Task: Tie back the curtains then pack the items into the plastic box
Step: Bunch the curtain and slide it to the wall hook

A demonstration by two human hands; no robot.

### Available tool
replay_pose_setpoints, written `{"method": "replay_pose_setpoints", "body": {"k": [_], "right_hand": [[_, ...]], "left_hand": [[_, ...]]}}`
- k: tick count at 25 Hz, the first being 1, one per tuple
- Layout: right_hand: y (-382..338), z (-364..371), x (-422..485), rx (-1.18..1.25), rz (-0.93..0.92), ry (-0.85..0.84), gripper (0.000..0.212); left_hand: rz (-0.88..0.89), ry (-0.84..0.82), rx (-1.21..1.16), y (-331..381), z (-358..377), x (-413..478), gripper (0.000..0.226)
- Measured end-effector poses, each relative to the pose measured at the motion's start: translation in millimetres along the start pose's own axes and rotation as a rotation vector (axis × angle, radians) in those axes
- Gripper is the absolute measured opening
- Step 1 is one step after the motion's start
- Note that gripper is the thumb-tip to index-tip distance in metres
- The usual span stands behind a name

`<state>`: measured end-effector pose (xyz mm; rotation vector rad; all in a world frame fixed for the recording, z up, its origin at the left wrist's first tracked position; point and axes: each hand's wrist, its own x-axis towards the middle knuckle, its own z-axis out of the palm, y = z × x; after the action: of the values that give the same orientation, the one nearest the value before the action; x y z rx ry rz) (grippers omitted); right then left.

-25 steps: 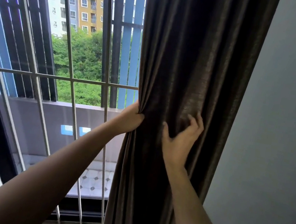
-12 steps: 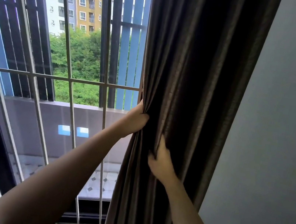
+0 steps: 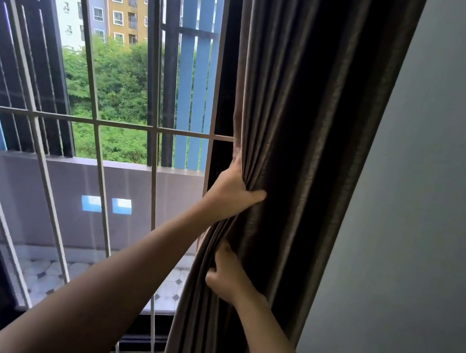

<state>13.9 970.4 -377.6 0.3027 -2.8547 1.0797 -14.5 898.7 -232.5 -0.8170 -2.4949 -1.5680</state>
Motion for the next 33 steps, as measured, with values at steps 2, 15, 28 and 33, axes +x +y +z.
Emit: {"method": "replay_pose_setpoints", "body": {"k": [2, 15, 28, 33], "right_hand": [[-2, -17, -11, -0.028, -0.083, 0.093, 0.054], [-1, -104, 25, 0.416, -0.029, 0.314, 0.063], [-31, -44, -10, -0.003, 0.061, -0.01, 0.081], [-25, -63, -22, -0.056, -0.036, 0.179, 0.053]], "left_hand": [[0.001, 0.075, 0.066, -4, -4, 4, 0.071], [-0.043, 0.043, 0.001, -9, -23, -3, 0.058], [-0.064, -0.059, -0.042, 4, -3, -2, 0.076], [-0.056, 0.005, 0.085, 7, -5, 0, 0.082]]}}
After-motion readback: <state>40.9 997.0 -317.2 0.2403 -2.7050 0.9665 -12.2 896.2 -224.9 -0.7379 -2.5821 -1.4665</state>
